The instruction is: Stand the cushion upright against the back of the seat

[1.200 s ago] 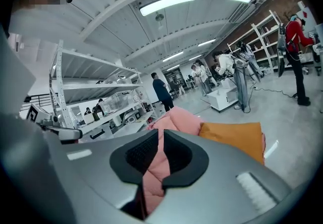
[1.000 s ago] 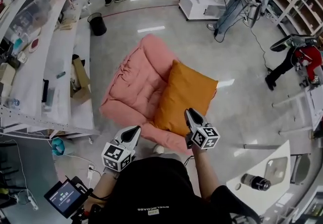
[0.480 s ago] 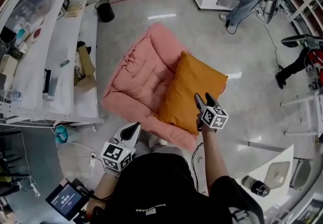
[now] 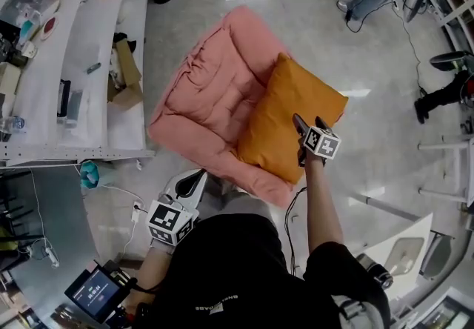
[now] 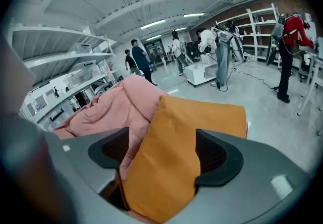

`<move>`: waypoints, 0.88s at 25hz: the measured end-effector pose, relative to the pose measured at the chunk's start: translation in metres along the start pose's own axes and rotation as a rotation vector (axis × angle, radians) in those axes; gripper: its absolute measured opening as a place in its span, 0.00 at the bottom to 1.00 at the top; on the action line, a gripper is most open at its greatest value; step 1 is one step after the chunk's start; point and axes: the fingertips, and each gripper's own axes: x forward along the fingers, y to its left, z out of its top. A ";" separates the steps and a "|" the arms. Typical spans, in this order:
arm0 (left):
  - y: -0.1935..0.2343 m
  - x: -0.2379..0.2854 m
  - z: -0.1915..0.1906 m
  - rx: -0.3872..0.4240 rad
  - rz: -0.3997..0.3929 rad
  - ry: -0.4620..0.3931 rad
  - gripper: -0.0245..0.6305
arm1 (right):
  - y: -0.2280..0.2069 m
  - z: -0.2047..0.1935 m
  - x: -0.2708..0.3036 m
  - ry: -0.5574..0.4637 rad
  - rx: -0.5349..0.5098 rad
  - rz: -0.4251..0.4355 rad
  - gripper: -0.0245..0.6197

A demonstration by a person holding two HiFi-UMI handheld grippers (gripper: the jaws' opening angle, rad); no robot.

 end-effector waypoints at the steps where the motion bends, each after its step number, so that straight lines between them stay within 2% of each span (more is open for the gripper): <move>1: 0.001 -0.001 -0.003 -0.004 0.006 0.005 0.07 | -0.004 -0.004 0.008 0.016 0.000 -0.009 0.68; 8: 0.001 -0.009 -0.017 -0.049 0.027 0.044 0.07 | -0.029 -0.015 0.048 0.088 0.023 -0.063 0.71; 13: 0.004 -0.010 -0.024 -0.080 0.044 0.061 0.07 | -0.056 -0.027 0.075 0.134 0.061 -0.131 0.72; 22: 0.010 -0.013 -0.043 -0.130 0.079 0.104 0.07 | -0.086 -0.047 0.103 0.193 0.058 -0.243 0.73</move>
